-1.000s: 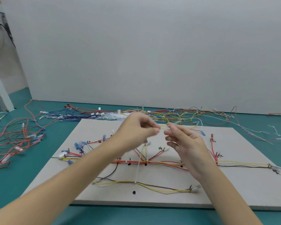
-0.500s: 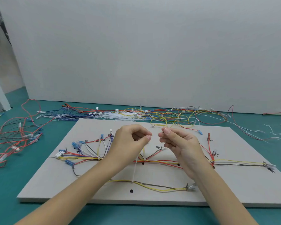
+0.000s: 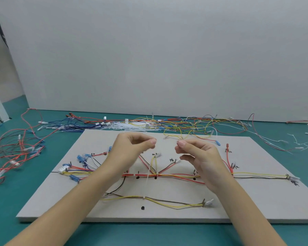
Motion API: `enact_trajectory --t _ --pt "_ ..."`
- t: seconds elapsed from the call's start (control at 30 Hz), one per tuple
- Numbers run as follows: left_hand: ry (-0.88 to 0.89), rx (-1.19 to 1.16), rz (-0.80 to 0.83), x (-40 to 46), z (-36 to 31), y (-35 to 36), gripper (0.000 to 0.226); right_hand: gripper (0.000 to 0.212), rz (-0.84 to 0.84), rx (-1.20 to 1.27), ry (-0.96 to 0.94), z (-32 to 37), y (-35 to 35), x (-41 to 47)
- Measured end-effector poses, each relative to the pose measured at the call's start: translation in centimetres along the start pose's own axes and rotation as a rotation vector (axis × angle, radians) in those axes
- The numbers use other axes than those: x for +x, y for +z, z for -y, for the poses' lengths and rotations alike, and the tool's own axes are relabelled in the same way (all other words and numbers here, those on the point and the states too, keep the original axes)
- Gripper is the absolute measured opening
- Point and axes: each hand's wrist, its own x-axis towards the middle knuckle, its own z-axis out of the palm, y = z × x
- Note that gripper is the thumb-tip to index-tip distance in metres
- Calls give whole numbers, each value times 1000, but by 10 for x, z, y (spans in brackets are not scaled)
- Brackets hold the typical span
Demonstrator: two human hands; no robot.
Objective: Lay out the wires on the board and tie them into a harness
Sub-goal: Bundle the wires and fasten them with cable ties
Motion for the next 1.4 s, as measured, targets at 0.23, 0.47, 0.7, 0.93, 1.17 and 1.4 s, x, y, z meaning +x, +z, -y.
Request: enact_trajectory --t 0.23,0.47,0.7,0.93,1.17,1.4 --pt "-107 -282 116 3 -3 -9 24 30 -37 -159 -76 -2 0 1" --pt "15 -119 166 2 0 -8 20 49 28 -99 14 -2 7 0" --pt "74 -96 268 -1 0 -3 15 34 312 -142 166 -4 9 -5" --pt "-26 -165 299 -3 2 -1 23 26 423 -63 281 -5 7 -6" --pt "-188 -357 353 -4 6 5 38 25 428 -88 254 -2 6 -7" --pt "-97 -459 15 4 7 -3 21 40 -135 -652 -47 -12 -19 12"
